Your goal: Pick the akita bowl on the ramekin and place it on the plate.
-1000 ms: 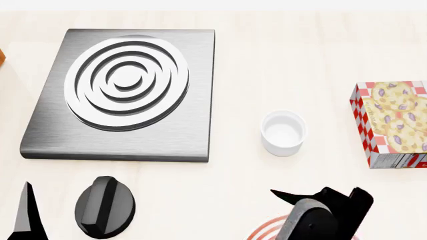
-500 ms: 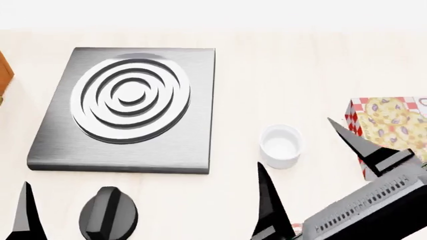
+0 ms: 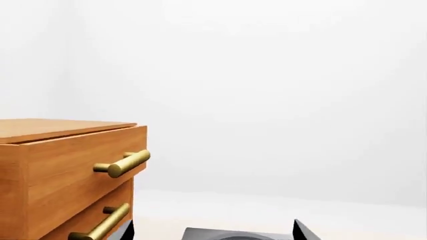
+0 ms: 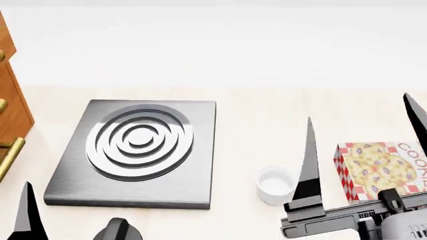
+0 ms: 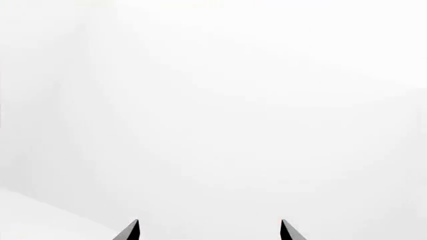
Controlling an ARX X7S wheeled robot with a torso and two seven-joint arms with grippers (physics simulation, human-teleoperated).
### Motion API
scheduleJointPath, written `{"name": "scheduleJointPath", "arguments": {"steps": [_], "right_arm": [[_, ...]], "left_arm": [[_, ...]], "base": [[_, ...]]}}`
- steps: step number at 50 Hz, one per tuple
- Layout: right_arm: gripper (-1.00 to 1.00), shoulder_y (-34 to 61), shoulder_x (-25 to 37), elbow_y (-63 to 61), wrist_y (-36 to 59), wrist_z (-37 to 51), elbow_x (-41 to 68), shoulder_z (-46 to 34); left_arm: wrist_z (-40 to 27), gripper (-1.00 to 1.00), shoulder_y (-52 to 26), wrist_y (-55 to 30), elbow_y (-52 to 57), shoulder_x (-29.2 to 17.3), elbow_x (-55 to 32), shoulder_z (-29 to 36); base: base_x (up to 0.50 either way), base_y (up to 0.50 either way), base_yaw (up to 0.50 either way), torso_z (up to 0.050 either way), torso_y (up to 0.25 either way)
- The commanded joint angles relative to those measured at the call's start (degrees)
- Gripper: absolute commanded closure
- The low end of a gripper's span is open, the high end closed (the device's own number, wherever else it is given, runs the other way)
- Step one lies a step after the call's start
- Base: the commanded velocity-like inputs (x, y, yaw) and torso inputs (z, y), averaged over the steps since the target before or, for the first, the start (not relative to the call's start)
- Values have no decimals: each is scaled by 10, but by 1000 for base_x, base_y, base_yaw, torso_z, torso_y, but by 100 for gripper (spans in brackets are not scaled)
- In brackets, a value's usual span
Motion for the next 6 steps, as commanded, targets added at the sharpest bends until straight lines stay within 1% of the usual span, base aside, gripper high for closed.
{"name": "scheduleJointPath", "arguments": {"steps": [1, 6], "right_arm": [[-100, -42, -2, 22, -82, 31, -2, 24], [-100, -59, -5, 33, -116, 37, -2, 33]], "left_arm": [[1, -100, 0, 5, -3, -1, 0, 1], [1, -100, 1, 7, -1, -3, -3, 0]], "base": [[0, 0, 0, -4, 250], [0, 0, 0, -4, 250]]}}
